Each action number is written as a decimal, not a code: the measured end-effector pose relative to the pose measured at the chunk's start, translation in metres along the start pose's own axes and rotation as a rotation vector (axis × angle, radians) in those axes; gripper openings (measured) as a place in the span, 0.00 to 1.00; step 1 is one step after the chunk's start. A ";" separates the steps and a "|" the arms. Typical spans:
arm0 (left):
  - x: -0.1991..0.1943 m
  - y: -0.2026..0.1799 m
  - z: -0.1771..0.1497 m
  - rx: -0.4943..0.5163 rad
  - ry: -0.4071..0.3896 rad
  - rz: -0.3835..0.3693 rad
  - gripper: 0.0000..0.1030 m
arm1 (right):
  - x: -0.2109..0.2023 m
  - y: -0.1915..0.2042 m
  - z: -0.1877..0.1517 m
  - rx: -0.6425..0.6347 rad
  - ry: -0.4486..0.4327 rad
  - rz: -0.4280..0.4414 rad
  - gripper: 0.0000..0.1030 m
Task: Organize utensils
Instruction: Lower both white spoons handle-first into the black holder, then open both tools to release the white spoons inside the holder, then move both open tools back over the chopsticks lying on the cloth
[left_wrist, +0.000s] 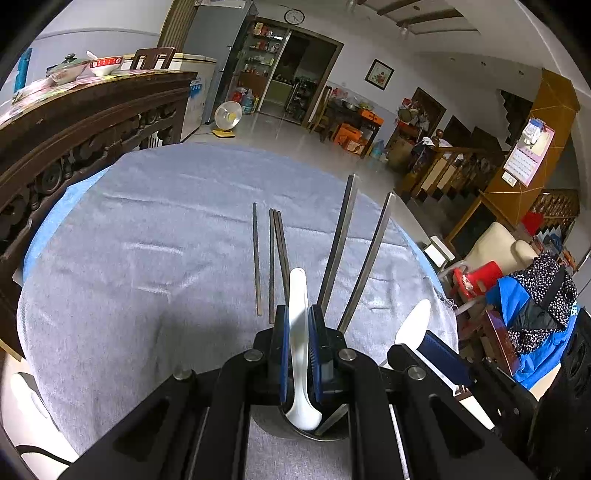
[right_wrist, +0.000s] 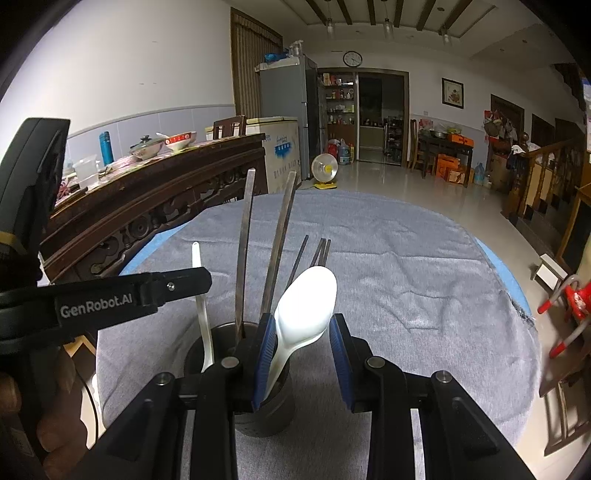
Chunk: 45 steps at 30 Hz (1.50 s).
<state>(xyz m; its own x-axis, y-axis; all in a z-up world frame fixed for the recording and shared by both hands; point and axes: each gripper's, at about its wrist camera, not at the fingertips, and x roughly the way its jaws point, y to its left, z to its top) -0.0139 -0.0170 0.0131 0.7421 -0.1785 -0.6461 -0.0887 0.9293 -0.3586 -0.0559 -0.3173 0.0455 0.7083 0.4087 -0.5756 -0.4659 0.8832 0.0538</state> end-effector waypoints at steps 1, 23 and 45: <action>0.001 0.000 0.000 0.000 0.004 -0.001 0.10 | 0.000 0.000 0.000 -0.001 0.000 -0.001 0.32; 0.000 -0.001 -0.006 0.010 0.028 -0.011 0.10 | -0.004 0.003 -0.008 -0.004 0.006 0.015 0.32; -0.033 0.076 0.034 -0.194 -0.057 0.119 0.57 | -0.001 -0.090 -0.005 0.290 0.068 0.030 0.53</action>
<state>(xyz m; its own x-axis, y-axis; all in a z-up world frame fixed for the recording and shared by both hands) -0.0225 0.0709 0.0303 0.7549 -0.0480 -0.6540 -0.2992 0.8622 -0.4087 -0.0174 -0.3986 0.0366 0.6544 0.4282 -0.6232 -0.3081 0.9037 0.2974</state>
